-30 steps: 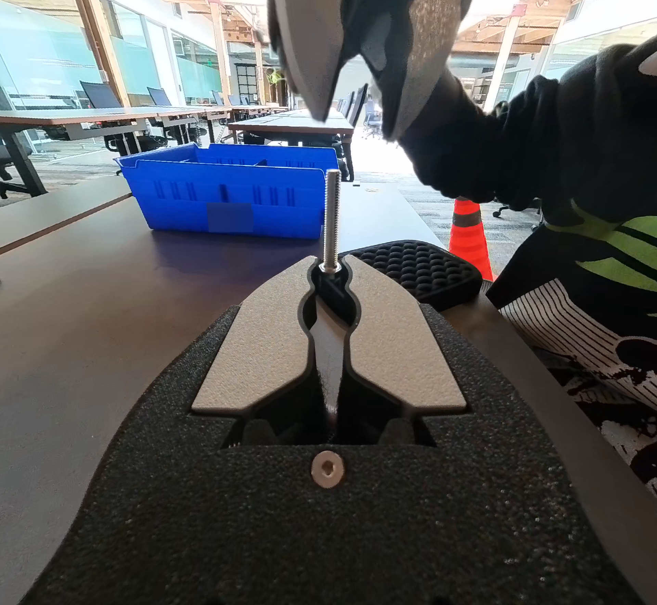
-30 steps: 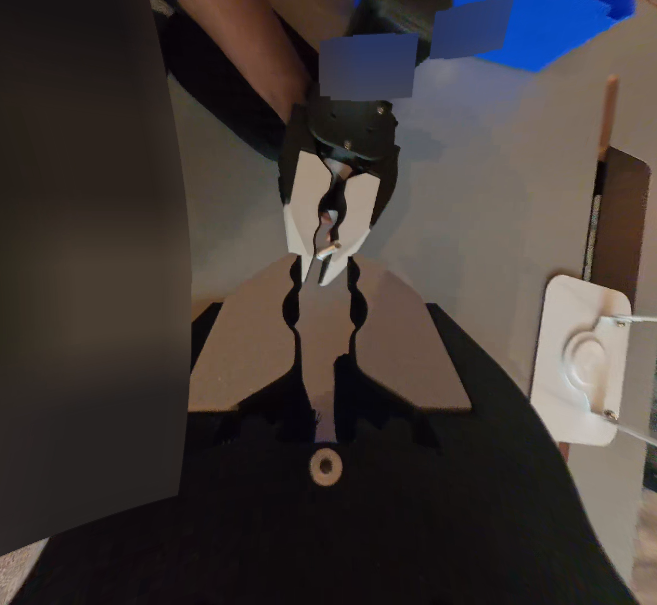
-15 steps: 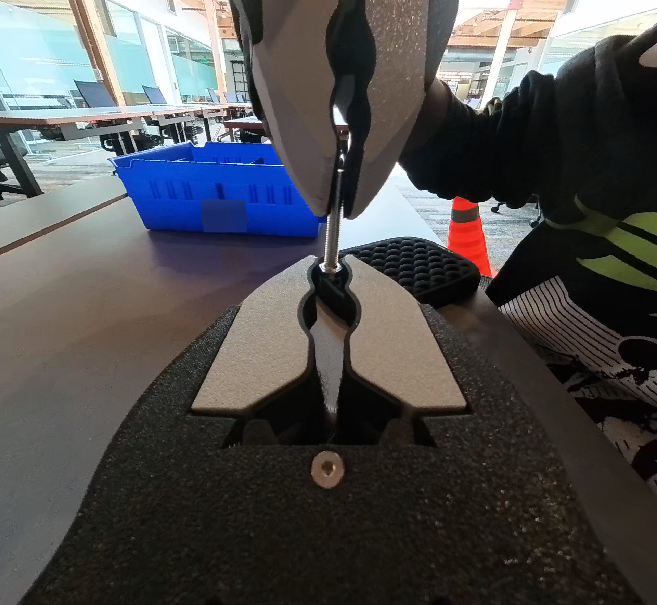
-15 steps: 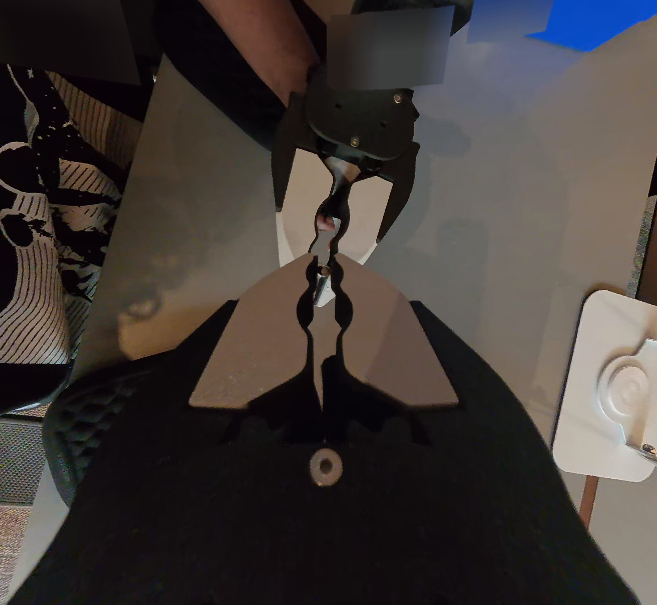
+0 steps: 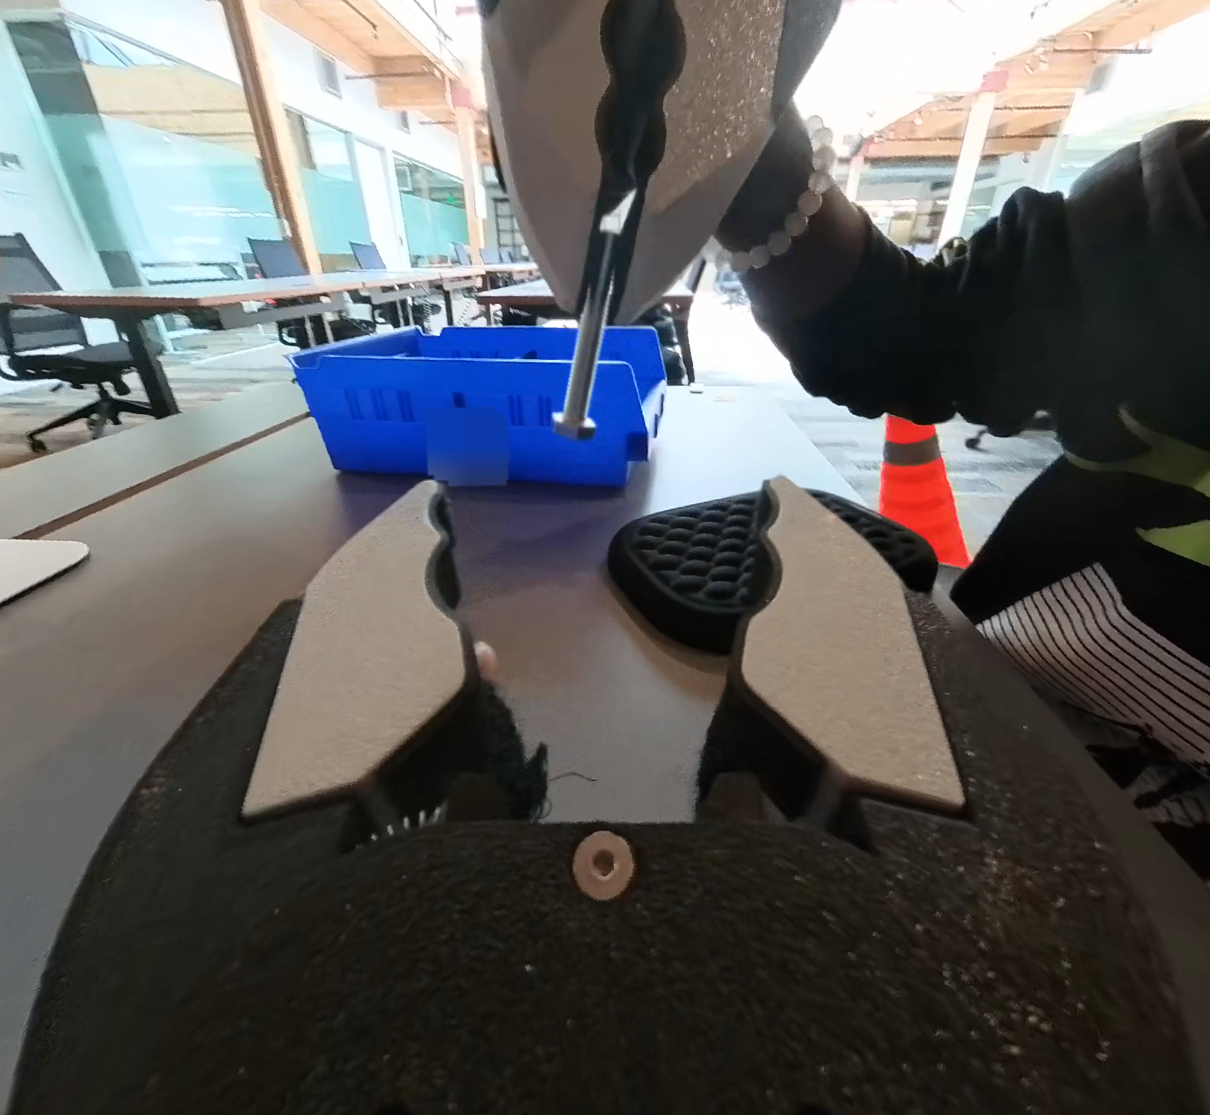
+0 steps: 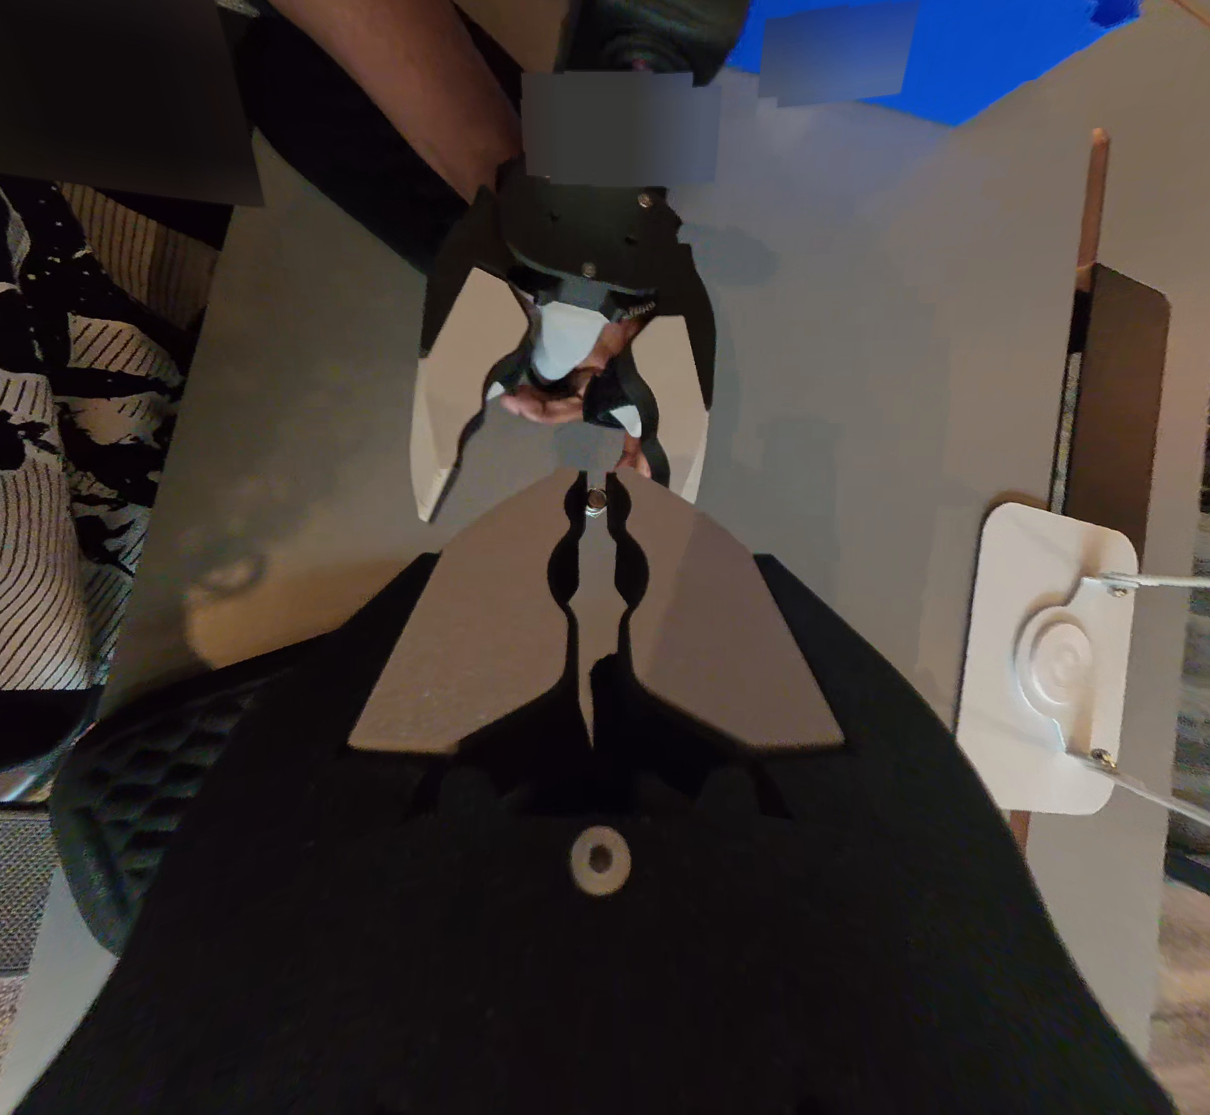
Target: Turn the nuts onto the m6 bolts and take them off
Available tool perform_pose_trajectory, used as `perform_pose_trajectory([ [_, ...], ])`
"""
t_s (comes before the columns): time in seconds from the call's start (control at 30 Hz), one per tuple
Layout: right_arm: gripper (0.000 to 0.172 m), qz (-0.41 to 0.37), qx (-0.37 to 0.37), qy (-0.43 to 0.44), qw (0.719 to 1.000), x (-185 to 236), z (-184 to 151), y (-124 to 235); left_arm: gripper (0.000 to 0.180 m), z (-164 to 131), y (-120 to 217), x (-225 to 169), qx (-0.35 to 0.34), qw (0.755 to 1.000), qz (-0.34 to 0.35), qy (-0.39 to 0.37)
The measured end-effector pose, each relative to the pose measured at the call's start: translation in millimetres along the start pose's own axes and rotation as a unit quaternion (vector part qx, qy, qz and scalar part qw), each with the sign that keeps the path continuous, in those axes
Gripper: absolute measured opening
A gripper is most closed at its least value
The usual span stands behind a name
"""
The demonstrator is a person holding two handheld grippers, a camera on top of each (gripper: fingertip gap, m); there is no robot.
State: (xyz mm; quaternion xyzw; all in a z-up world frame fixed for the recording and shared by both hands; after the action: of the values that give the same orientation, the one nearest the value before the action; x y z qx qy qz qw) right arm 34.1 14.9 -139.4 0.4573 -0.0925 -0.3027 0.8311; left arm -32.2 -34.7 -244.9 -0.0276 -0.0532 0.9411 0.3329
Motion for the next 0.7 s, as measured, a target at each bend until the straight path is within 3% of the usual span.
perform_pose_trajectory([
  [0.17, 0.005, -0.031, -0.003, -0.013, 0.999, -1, -9, 21, 0.092, 5, 2, 5, -0.026, 0.999, 0.018, 0.009],
  [0.4, 0.005, -0.091, 0.0, -0.047, 0.995, -4, -32, 62, 0.091, 2, 2, 9, -0.009, 0.999, 0.038, -0.014],
  [0.7, 0.005, -0.164, 0.046, -0.182, 0.969, -23, -123, 131, 0.086, 2, 3, 14, -0.012, 0.998, 0.056, -0.007],
])
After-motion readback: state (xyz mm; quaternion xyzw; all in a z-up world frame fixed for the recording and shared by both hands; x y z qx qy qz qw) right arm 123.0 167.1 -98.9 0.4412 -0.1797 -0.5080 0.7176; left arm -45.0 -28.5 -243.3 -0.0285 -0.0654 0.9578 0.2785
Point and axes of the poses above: each gripper's, where its closed fingertips meet, y back along the fingers, z out of its top, x = y × z across the jaws, the point moved 7 cm from there along y, back along the fingers, and after that the axes turned 10 degrees about z, right-handed, at the moved point
